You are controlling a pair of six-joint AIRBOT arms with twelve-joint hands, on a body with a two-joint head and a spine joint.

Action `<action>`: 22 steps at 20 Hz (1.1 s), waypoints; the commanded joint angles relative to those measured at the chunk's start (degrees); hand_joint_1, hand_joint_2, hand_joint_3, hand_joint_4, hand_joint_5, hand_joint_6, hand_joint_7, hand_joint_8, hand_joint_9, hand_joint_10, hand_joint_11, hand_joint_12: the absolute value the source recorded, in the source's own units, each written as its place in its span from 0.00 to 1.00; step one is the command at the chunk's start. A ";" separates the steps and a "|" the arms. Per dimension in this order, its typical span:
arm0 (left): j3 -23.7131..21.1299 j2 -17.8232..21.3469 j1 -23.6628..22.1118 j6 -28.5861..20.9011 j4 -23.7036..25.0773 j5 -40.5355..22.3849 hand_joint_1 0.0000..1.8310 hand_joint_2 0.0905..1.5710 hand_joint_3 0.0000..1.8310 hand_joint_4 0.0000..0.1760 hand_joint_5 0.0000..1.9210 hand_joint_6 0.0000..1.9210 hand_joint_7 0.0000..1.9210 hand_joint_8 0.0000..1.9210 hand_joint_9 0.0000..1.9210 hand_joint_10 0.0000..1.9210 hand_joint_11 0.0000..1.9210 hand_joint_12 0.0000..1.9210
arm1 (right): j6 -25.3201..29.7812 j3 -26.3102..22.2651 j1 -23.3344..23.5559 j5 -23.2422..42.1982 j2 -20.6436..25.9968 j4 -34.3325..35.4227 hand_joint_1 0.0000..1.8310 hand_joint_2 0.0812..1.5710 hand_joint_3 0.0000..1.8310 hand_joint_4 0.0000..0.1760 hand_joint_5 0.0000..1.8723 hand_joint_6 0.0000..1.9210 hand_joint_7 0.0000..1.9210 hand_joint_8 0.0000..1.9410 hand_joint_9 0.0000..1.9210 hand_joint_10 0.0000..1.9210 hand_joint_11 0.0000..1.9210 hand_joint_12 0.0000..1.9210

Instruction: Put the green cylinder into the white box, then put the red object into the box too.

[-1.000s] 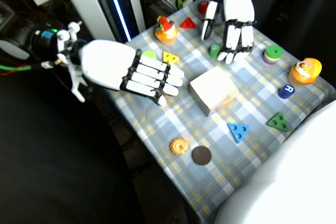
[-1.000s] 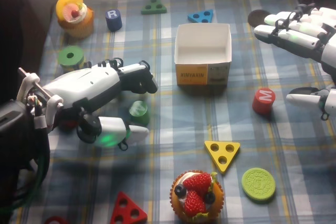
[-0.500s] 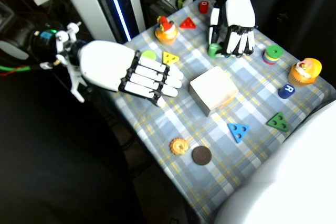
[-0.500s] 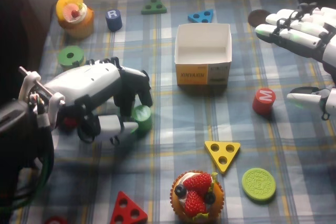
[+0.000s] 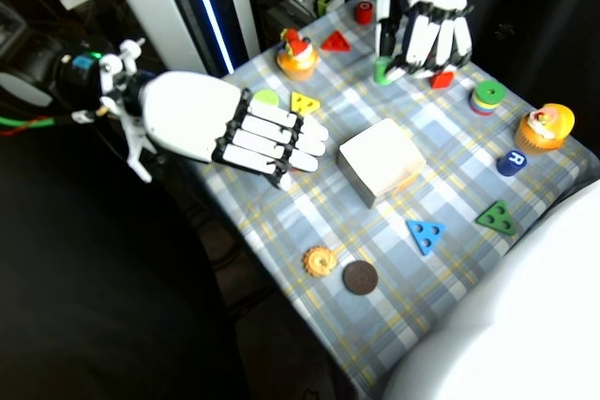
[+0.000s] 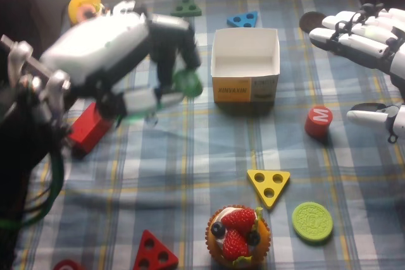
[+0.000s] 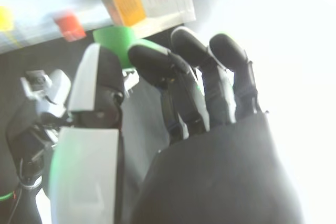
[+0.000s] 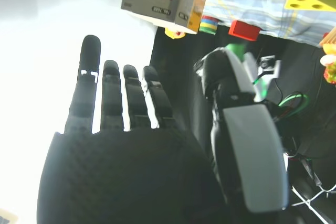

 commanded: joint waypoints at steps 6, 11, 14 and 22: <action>10.91 -9.49 -12.40 -0.20 0.45 6.04 0.66 0.73 0.00 0.00 0.41 0.59 0.50 0.64 0.21 0.77 0.00 0.94 | 0.02 -0.05 -0.11 7.44 -0.14 -0.06 0.26 0.85 0.00 0.00 0.00 0.00 0.00 0.00 0.00 0.00 0.00 0.44; 16.81 -15.59 -13.48 8.33 -7.53 10.72 0.56 0.68 0.00 0.45 0.22 0.31 0.21 0.44 0.08 0.52 0.00 0.66 | 0.28 0.24 -0.42 7.44 -1.29 -0.86 0.27 0.84 0.00 0.00 0.00 0.00 0.00 0.00 0.02 0.02 0.00 0.52; 17.66 -16.50 -12.97 8.92 -8.99 11.40 0.51 0.66 0.00 0.77 0.12 0.15 0.12 0.07 0.00 0.24 0.00 0.43 | 1.38 0.66 -0.42 7.42 -2.08 -1.69 0.29 0.83 0.00 0.00 0.00 0.00 0.00 0.00 0.03 0.05 0.00 0.58; 10.55 -9.45 -10.71 -1.46 -2.55 0.76 0.00 0.87 0.00 0.38 0.02 0.01 0.03 0.00 0.00 0.03 0.00 0.08 | 1.90 2.40 -0.34 5.56 -4.24 -1.70 0.41 0.80 0.00 0.00 0.08 0.04 0.11 0.02 0.00 0.36 0.00 0.76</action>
